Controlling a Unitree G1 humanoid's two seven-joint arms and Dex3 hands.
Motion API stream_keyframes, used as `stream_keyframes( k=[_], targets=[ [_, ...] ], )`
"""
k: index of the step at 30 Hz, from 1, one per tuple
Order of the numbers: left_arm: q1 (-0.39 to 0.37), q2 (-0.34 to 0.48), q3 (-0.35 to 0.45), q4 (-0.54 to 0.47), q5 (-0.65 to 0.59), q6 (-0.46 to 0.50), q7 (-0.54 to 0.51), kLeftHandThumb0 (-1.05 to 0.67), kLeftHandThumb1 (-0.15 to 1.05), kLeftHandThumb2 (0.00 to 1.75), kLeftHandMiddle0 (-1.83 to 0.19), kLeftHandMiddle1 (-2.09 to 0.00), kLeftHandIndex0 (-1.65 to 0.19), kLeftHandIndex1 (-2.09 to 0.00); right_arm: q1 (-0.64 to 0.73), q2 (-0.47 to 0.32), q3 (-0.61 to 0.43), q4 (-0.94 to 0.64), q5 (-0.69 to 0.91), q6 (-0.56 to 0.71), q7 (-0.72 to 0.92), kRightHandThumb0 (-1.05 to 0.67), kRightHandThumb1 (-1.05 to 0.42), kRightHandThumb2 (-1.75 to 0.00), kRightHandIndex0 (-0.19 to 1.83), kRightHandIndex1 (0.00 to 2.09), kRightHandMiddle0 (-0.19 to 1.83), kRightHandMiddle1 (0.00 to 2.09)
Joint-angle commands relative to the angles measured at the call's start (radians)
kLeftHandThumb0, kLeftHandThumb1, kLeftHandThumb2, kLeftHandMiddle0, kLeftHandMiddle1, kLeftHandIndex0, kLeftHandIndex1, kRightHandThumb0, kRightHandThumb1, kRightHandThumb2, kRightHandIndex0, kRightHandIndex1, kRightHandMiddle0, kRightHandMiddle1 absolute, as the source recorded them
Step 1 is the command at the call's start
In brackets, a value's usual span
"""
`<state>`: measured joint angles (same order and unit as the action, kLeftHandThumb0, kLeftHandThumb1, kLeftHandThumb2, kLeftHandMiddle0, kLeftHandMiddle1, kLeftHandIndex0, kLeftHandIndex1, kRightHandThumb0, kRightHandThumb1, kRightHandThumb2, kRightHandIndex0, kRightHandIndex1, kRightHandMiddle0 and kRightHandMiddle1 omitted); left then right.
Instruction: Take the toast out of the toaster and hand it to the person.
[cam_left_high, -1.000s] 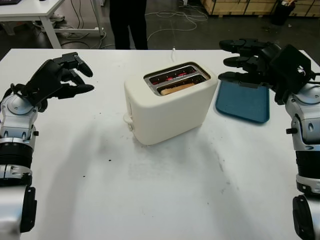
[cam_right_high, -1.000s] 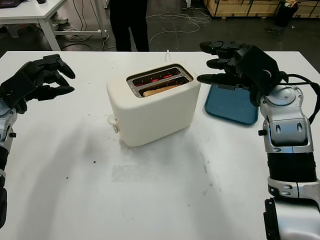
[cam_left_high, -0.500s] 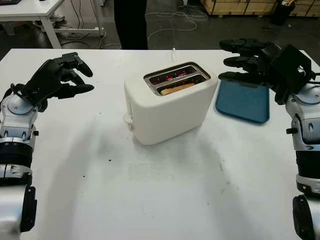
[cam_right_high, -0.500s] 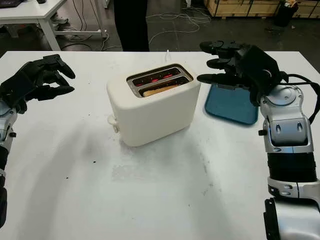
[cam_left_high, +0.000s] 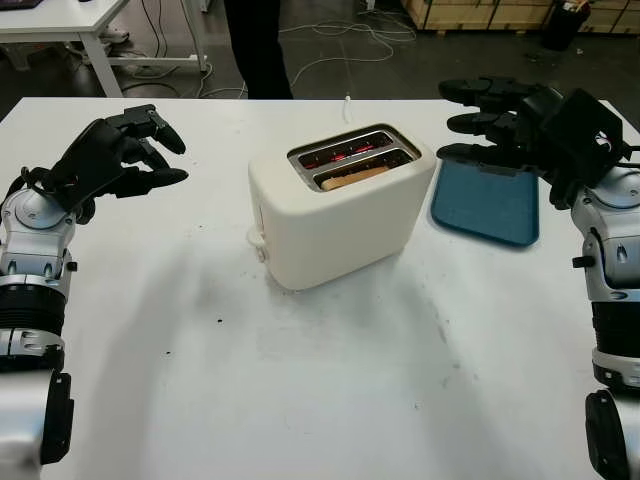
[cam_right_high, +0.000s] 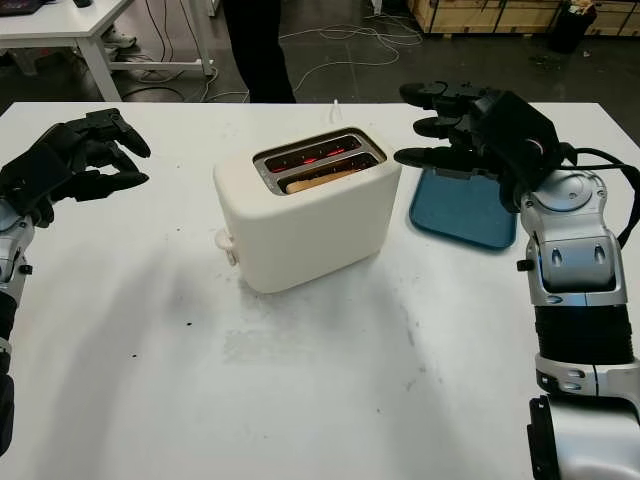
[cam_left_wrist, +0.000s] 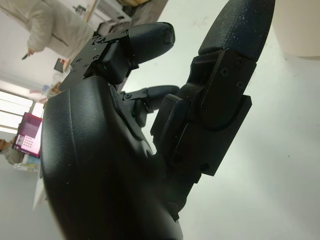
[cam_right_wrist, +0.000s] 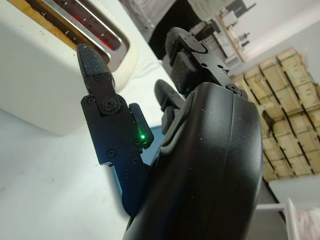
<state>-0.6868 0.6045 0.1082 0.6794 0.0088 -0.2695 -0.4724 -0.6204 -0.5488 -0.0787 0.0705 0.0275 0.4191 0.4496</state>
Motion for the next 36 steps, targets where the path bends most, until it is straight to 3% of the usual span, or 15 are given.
stream_keyframes(
  k=[1,36],
  targets=[
    [-0.016,0.006,0.002,-0.001,-0.001,-0.013,0.005,-1.05,0.85,0.0,-0.33,-1.61,-0.36,-1.5,-0.009,-0.007,-0.005,0.007,0.004,-0.024,0.003,-0.43,-0.77,0.0,0.19,0.62,0.49,0.0],
    [-0.016,0.003,0.007,-0.008,-0.008,0.003,0.004,-1.05,0.83,0.0,-0.34,-1.6,-0.38,-1.49,-0.009,-0.007,-0.009,0.007,0.002,-0.018,0.005,-0.43,-0.76,0.0,0.18,0.62,0.49,0.0]
  ],
)
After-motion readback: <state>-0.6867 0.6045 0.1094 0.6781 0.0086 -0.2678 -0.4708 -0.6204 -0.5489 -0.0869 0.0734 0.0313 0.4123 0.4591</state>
